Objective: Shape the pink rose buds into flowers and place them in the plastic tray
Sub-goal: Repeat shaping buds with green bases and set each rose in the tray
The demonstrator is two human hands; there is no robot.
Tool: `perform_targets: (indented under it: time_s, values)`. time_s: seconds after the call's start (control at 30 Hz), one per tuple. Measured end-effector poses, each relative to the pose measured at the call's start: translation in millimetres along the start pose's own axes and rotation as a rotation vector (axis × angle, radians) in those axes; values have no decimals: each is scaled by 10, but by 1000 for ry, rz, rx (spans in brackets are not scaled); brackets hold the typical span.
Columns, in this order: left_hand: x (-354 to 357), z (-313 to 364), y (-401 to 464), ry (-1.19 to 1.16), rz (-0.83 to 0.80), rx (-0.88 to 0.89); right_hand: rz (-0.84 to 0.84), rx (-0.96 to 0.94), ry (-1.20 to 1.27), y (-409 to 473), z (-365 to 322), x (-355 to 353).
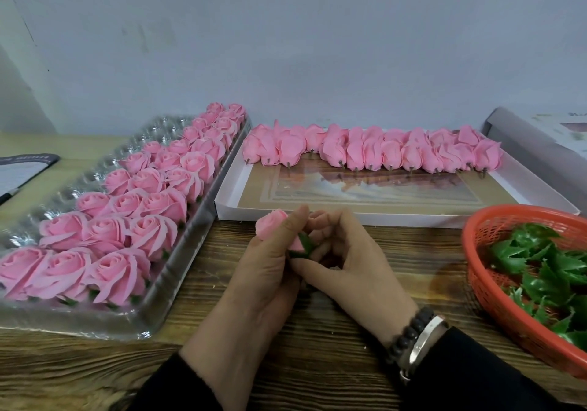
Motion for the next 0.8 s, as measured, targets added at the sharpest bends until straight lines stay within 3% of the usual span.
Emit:
perform_targets:
  time_s: [0.23,0.5,0.8]
  values:
    - [-15,-26,12,36,-3,16,21,-40,-104,-6,3,15]
    - [15,2,-24,157,-34,13,-122,23,196,-4,-69,-49]
    - [-7,-22,4,79,34,12,-61,-3,42,0,-10,2]
Point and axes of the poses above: each hand's wrist, its own y-axis towards the middle knuckle, its own x-axis out of the palm, z = x × y, the point moved 1 cm from there along y, towards the middle knuckle, and after that the axes turned 5 degrees about y, right-handed, at the moved point
